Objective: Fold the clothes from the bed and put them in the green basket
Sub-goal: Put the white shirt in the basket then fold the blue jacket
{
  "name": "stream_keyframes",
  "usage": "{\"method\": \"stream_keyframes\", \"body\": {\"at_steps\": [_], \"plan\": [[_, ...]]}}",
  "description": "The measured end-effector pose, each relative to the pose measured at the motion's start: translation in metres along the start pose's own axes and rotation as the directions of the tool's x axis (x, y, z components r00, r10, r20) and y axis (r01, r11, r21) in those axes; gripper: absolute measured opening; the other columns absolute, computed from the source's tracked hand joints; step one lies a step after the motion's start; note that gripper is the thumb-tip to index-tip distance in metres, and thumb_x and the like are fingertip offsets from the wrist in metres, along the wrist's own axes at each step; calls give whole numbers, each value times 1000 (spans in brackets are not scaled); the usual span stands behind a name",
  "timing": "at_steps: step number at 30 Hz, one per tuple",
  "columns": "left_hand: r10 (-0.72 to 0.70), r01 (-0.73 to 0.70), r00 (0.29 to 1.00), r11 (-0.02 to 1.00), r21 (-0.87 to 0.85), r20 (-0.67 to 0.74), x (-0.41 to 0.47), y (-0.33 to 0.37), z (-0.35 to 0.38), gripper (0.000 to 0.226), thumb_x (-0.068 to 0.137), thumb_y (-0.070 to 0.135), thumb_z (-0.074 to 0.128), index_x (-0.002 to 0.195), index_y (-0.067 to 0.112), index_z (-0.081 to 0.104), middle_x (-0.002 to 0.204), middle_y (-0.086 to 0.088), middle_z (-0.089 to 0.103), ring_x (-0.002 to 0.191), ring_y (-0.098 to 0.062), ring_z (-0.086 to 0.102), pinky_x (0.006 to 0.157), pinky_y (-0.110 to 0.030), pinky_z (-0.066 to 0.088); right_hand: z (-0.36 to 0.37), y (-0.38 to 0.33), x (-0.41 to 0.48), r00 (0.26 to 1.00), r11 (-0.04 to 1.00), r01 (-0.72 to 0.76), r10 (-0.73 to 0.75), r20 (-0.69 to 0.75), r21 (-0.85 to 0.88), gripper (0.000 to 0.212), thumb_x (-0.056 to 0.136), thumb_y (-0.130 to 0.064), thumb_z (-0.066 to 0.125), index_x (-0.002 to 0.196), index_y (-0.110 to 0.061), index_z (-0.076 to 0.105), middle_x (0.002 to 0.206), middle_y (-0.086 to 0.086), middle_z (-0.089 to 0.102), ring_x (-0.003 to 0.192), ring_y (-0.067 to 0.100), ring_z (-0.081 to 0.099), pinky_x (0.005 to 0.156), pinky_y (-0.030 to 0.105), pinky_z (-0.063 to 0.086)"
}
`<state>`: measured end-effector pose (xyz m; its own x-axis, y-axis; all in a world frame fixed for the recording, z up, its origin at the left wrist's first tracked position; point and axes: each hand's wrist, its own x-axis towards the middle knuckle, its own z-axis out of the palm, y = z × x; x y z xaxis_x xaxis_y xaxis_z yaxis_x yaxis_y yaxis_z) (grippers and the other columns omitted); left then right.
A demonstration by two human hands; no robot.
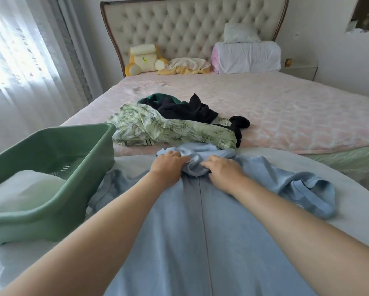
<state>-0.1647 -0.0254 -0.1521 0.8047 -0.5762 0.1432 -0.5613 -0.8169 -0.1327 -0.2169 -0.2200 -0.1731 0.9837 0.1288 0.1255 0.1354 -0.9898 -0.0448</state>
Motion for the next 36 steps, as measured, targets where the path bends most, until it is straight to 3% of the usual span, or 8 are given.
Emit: {"method": "stream_keyframes", "body": {"at_steps": [9,13,17,20,22,26,30,36], "plan": [[-239,-19,871,856,-516,-429,-5,-23,-39,17,100,17,49,87,6,48,78,-7,55,71,-26,50,66,-40,42,-41,-5,13,759,935,52,191,-622,351,30,96,-29,45,79,-13,65,76,2,66,77,32,58,70,33,29],[-214,-10,945,735,-678,-246,-28,-11,-70,27,99,30,55,86,7,46,68,-1,48,59,-15,40,57,-32,33,-71,-11,-1,902,831,79,175,-394,550,39,105,-26,46,67,-23,37,62,-2,47,68,26,47,64,38,31],[169,26,971,626,-780,169,-64,-10,-83,20,91,29,69,82,16,58,67,10,49,59,-6,43,61,-25,37,-87,-15,-26,998,828,11,-41,42,560,30,97,-28,60,72,-12,60,68,-2,55,66,12,48,67,35,40],[504,337,621,519,-785,600,-90,-8,-85,9,96,16,65,104,19,66,87,5,67,74,-10,64,76,-29,53,-97,-19,-54,747,836,-229,-177,641,498,19,90,-26,65,100,-14,75,85,-1,69,72,16,62,68,29,49],[551,389,533,515,-764,642,-95,-6,-82,20,100,15,58,119,15,64,105,-4,71,88,-17,70,80,-30,55,-95,-24,-69,621,838,-313,-175,764,446,32,85,-30,62,110,-14,75,93,3,74,75,26,71,65,30,53],[56,190,940,733,-653,336,-79,-7,-62,16,96,27,57,105,23,70,96,5,71,82,-19,69,68,-25,47,-74,-26,-75,927,865,-194,7,375,463,26,90,-14,48,90,-25,72,88,-6,72,79,23,71,64,26,51],[-299,333,943,835,-438,147,-70,-19,-36,37,98,46,48,130,29,52,126,-6,60,102,-25,62,85,-35,50,-62,-15,-71,978,961,-180,151,147,209,23,95,-23,46,99,-35,65,111,-12,64,87,11,56,72,30,44],[-228,308,940,885,-350,253,-61,-18,-22,54,97,28,44,148,40,34,143,-2,51,122,-26,55,90,-35,44,-38,5,-63,939,952,-289,262,223,99,32,96,-30,49,128,-29,57,138,1,48,121,25,54,96,35,45]]}}
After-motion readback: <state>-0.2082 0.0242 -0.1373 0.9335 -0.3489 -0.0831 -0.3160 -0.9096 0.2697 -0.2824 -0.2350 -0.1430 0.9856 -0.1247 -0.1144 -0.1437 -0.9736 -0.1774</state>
